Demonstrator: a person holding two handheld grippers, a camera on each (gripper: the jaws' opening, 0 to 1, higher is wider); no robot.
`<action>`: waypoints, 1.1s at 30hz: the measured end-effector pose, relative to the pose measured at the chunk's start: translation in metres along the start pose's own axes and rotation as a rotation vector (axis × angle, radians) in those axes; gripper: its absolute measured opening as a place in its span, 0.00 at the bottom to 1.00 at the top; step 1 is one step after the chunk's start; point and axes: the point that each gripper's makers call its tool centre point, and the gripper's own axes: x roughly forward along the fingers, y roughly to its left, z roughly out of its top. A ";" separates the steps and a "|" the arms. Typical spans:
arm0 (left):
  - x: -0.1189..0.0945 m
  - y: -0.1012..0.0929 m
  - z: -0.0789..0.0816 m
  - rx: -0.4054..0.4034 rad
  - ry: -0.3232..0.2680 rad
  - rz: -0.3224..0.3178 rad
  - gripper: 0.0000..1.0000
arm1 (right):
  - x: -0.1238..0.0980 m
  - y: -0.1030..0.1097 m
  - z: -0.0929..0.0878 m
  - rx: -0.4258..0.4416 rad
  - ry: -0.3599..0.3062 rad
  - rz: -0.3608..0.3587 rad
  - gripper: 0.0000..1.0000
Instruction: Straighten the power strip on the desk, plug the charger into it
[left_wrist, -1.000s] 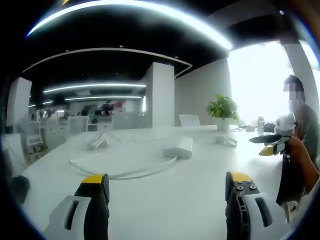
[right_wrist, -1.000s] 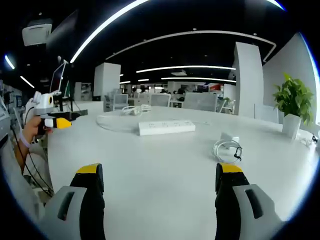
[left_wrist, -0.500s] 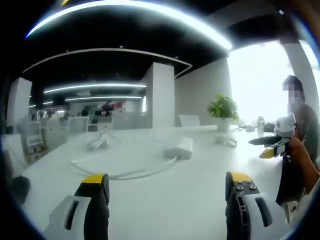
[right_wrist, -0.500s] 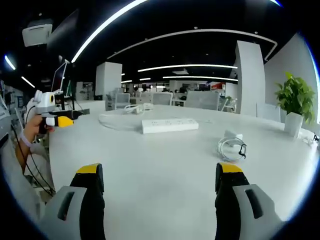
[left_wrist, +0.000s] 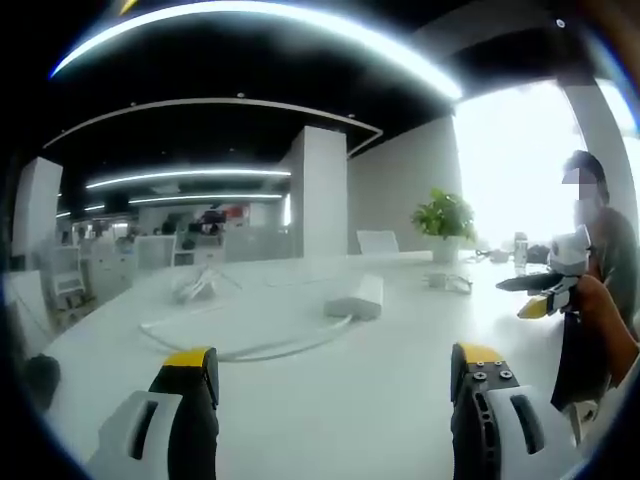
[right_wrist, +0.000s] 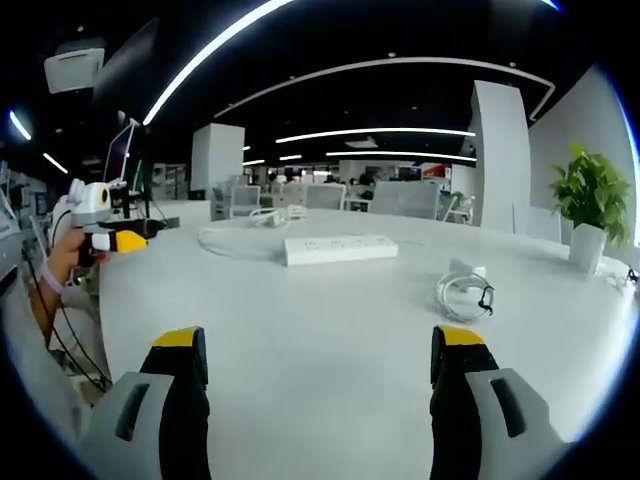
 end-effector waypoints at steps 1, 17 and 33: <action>0.000 0.000 0.000 0.000 -0.001 0.000 0.99 | 0.000 0.000 0.000 0.000 -0.001 0.000 0.92; -0.001 0.000 0.004 0.006 -0.007 0.007 0.99 | 0.000 0.001 0.004 -0.003 -0.008 0.001 0.92; 0.023 -0.015 0.065 0.270 -0.042 -0.036 0.99 | -0.005 0.001 0.005 0.000 -0.017 -0.002 0.92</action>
